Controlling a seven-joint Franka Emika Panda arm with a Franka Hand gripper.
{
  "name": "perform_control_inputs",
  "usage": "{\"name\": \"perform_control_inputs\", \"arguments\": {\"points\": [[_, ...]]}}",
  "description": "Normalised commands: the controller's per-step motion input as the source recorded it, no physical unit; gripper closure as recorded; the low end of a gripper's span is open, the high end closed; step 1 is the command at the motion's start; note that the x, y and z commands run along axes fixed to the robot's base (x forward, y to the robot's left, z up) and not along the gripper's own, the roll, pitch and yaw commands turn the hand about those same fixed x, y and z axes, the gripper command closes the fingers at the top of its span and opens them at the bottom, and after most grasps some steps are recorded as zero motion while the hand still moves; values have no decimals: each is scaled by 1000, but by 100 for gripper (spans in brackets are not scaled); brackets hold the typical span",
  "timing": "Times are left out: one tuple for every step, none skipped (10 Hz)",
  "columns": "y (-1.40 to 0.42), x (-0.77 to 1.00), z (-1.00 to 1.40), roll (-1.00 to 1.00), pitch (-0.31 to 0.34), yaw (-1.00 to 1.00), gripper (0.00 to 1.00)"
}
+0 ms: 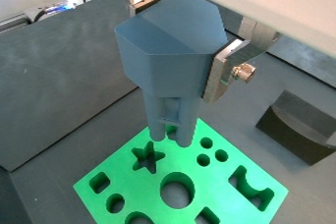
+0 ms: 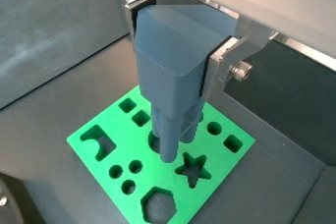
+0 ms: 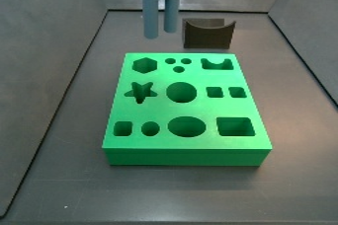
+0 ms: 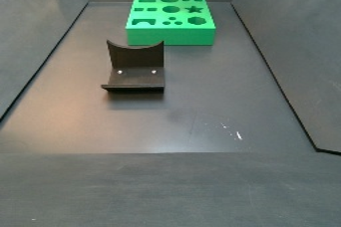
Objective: Insert the 3 prong object.
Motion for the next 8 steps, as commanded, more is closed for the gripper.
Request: {"name": "perform_control_inputs", "arguments": {"points": [[251,360,-831,-113,-41,649,100],[274,400,-777,-71,-41,600,100],[334,560,-697,0,0,469,100],[334,597,-623,0,0,440,100],[231,509,-460,120,0,520,100],[177,211,-566,84,-3,731,100],[34,0,-523,103,0,983,100],[146,-29,-449,89,0,954,100]]}}
